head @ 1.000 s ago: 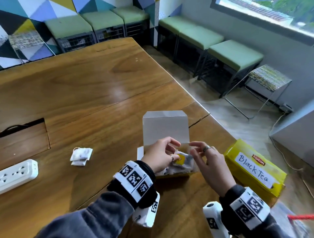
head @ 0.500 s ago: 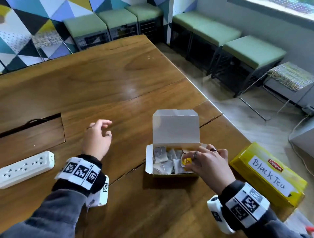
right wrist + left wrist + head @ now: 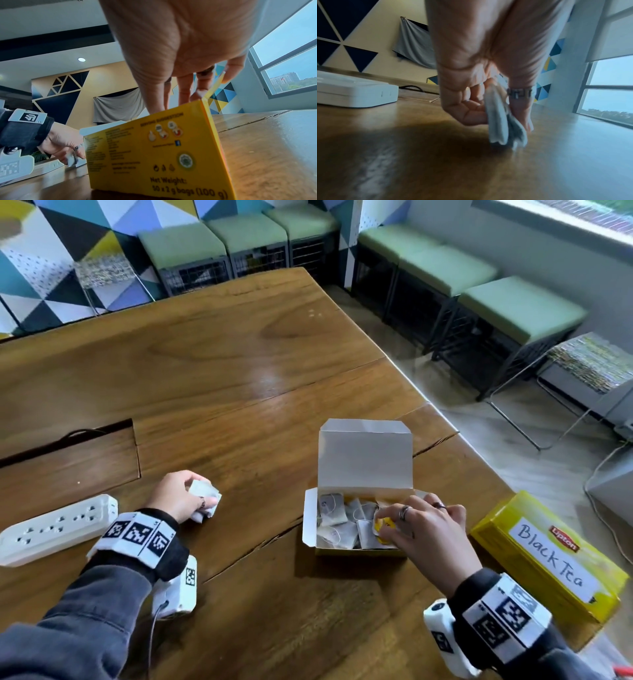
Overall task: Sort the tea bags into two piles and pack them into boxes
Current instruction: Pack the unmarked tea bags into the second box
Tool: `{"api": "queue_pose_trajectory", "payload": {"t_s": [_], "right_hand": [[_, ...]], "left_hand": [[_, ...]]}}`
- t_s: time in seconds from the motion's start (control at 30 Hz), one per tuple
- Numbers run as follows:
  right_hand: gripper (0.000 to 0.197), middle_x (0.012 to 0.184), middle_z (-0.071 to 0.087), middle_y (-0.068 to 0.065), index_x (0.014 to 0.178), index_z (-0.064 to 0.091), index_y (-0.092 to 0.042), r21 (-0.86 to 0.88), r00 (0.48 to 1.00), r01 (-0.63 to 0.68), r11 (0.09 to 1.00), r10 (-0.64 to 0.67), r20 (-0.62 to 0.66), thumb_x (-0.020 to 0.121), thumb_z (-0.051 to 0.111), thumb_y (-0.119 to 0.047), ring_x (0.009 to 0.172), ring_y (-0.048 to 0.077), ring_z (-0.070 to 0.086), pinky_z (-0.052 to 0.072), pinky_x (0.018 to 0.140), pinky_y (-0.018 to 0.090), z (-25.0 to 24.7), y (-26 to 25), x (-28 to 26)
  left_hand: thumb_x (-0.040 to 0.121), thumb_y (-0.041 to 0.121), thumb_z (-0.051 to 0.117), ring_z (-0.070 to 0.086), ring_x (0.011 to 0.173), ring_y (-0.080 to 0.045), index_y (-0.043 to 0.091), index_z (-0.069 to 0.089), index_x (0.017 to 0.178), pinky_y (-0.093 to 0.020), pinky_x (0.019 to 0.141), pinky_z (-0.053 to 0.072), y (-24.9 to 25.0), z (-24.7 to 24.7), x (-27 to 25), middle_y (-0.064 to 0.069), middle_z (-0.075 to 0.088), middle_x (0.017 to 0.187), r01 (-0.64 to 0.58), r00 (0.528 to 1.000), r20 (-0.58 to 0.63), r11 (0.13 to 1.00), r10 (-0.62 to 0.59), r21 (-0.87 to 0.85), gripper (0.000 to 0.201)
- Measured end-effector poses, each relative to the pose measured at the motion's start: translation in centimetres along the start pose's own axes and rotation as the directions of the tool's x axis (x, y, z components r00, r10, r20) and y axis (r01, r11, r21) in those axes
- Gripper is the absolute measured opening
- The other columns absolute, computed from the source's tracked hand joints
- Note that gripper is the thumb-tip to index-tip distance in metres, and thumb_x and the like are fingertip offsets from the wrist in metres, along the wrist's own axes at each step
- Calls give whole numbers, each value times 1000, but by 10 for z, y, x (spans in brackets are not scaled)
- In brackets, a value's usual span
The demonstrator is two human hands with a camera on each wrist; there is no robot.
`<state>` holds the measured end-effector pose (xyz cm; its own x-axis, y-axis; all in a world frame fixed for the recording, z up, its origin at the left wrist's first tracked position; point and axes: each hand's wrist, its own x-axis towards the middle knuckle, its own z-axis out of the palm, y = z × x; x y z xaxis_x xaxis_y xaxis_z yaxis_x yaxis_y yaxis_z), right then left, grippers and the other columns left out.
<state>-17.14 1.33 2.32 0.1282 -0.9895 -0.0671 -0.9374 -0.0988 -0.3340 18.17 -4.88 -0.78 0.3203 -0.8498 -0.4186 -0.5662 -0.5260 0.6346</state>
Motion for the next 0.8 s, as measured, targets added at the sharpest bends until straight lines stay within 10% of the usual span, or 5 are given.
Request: {"api": "queue_pose_trajectory", "payload": {"t_s": [0.2, 0.33, 0.47, 0.63, 0.8], "right_hand": [[38, 121, 42, 3, 122, 51, -26, 93, 980, -148, 985, 159, -121, 86, 60, -34, 113, 24, 35, 35, 95, 40, -5, 13, 1], [45, 127, 35, 3, 131, 39, -21, 364, 967, -234, 902, 254, -8, 90, 57, -27, 114, 21, 45, 39, 96, 28, -6, 21, 0], [42, 96, 48, -6, 129, 42, -16, 464, 969, -214, 859, 248, -12, 90, 58, -20, 79, 9, 46, 38, 66, 7, -2, 28, 0], [39, 65, 40, -4, 125, 45, -19, 525, 975, -156, 837, 214, -52, 89, 59, -13, 57, 10, 41, 39, 59, 12, 4, 35, 1], [31, 69, 48, 6, 125, 45, -26, 734, 969, -177, 656, 246, 14, 94, 50, -23, 62, 14, 50, 44, 59, 20, 6, 38, 4]], "left_hand": [[72, 5, 73, 68, 84, -21, 25, 62, 88, -32, 64, 59, 74, -1, -51, -8, 68, 97, -242, 965, -23, 851, 262, -465, 28], [69, 11, 69, 66, 91, -20, 21, 61, 95, -27, 67, 58, 125, 38, -97, -7, 64, 104, -125, 897, 274, 795, 346, -593, 29], [80, 6, 68, 65, 87, -16, 24, 61, 98, -28, 77, 57, 130, 92, -109, -4, 66, 99, -234, 819, 429, 904, 381, -357, 26], [77, 5, 69, 55, 103, -15, 21, 57, 112, -23, 90, 43, 116, 113, -101, 4, 51, 108, -588, 796, 242, 804, 554, 92, 40], [75, 30, 74, 45, 107, -18, 23, 47, 116, -33, 89, 42, 95, 99, -92, 1, 37, 110, -445, 884, -51, 870, 465, 212, 50]]}}
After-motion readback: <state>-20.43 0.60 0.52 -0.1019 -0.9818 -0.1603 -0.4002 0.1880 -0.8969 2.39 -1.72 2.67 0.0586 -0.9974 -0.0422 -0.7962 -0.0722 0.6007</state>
